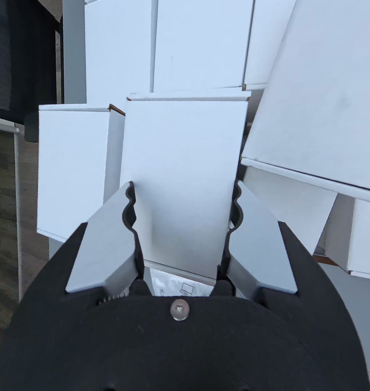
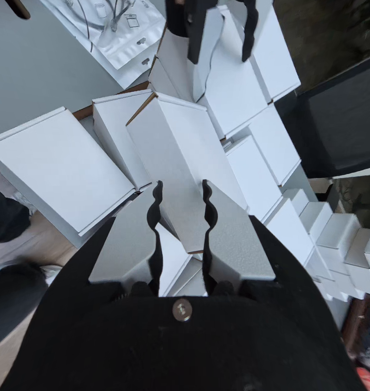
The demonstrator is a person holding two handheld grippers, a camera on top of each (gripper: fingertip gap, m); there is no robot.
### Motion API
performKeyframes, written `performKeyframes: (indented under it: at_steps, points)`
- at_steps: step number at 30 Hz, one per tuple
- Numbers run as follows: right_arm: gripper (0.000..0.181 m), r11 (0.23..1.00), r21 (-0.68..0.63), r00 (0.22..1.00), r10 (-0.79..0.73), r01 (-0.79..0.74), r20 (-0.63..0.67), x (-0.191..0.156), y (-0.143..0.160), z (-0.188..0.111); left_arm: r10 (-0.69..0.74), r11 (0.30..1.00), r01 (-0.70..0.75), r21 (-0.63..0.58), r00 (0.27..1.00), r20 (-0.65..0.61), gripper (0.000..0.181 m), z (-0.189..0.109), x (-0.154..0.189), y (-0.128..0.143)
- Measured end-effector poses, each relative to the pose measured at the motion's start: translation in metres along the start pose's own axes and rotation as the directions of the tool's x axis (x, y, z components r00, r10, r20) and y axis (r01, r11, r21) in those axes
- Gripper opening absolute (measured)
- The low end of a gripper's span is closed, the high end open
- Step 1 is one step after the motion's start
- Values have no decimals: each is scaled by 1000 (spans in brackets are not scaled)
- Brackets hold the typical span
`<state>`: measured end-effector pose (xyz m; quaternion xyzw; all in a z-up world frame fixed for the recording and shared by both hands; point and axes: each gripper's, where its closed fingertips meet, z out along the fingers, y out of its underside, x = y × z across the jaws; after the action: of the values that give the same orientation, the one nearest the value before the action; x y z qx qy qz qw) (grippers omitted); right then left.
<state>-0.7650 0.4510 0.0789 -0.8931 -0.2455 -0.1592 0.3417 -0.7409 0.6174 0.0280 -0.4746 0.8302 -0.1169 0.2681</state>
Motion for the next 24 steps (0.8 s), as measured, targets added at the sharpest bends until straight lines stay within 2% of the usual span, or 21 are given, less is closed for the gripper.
performKeyframes:
  at_steps: [2,3,4,5,8,11,14,16,19,22,24]
  points:
    - [54,993,-15,990,119,-118,71,0,21,5,-56,998,56,-5,998,24,89,-5,4,0]
    - [64,989,-48,984,146,-142,101,0,33,11,-87,996,87,-1,996,24,85,-8,6,-1]
    - [82,987,-78,981,150,-141,126,0,42,18,-130,992,130,5,991,21,83,-10,9,-2]
    - [91,987,-75,977,151,-141,150,0,43,22,-181,984,180,12,983,14,83,-12,10,-4]
    - [95,991,1,977,128,-131,172,6,32,32,-300,954,300,10,954,8,83,-16,11,-7]
    - [87,992,2,982,121,-123,142,19,34,37,-323,944,325,-56,945,48,82,-15,12,-5]
    - [68,999,-4,999,51,-51,2,50,45,31,-325,934,338,-116,939,116,79,-10,12,-3]
    - [64,998,-20,998,61,-61,-25,66,60,29,-318,930,343,-135,932,173,80,-7,11,-2]
    - [63,975,-56,976,215,-216,-19,81,84,27,-356,910,390,-137,908,219,81,-4,10,-6]
    - [63,920,29,920,392,-391,-20,88,86,12,-407,889,442,-123,884,232,82,-3,6,-4]
    - [64,847,76,850,527,-527,16,81,89,0,-466,866,493,-87,858,217,77,-7,4,-3]
